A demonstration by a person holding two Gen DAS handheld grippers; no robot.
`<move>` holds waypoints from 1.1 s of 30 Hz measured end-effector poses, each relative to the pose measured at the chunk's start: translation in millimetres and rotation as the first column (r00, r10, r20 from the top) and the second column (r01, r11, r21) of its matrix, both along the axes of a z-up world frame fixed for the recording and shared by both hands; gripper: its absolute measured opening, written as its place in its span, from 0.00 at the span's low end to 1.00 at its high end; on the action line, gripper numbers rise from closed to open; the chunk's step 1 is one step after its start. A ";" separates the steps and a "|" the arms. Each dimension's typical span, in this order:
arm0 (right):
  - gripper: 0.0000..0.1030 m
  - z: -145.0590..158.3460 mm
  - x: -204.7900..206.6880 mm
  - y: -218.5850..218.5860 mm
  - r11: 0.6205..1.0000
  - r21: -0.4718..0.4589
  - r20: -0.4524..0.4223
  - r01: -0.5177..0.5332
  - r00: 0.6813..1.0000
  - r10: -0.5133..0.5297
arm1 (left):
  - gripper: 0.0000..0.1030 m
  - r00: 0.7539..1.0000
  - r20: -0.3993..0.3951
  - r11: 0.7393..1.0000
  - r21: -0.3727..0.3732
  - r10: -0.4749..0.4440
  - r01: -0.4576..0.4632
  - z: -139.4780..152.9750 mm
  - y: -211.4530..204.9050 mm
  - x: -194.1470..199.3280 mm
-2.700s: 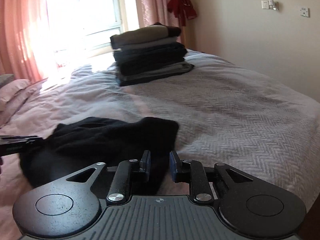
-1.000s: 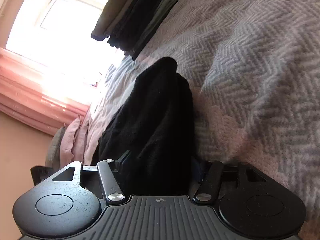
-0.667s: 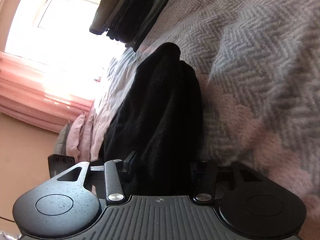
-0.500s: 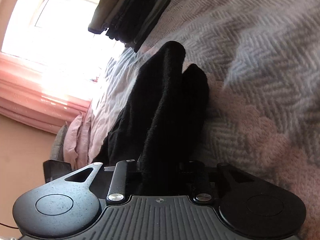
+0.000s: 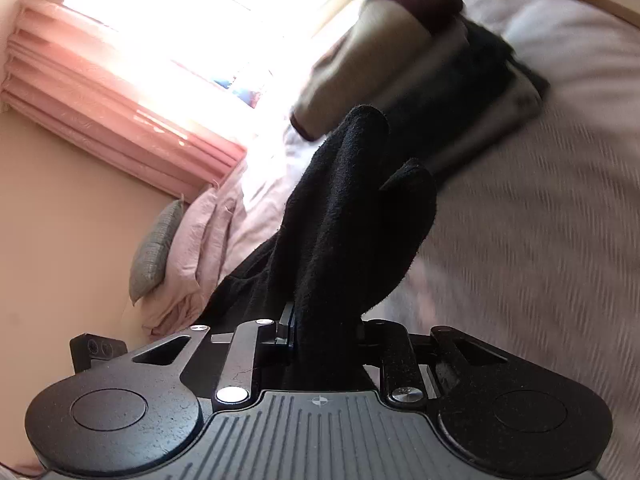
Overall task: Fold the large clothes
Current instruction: 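Grasp the folded sweater with the left tool while the right tool grasps it, then carry the folded sweater with both tools onto the clothes stack and release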
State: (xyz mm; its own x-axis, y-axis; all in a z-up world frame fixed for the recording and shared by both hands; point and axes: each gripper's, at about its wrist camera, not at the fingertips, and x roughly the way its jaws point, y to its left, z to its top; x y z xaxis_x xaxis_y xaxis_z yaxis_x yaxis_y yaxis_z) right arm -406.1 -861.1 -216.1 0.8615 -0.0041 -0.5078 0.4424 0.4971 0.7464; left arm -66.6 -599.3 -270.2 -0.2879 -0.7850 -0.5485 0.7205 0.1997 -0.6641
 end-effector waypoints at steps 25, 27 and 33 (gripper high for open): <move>0.52 26.4 111.8 -270.4 0.782 -0.577 -0.081 0.236 0.936 -0.342 | 0.25 0.875 0.265 0.913 -0.165 0.405 -0.373 9.9 -259.7 77.4; 0.50 35.7 104.8 -232.9 0.700 -0.682 -0.013 0.210 0.954 -0.298 | 0.25 0.864 0.327 0.920 -0.217 0.384 -0.326 26.5 -254.4 55.8; 0.34 -27.7 118.0 -181.8 0.631 -0.775 -0.180 -0.009 0.962 -0.206 | 0.19 0.806 0.564 0.984 -0.105 0.181 -0.147 -4.5 -277.2 -18.7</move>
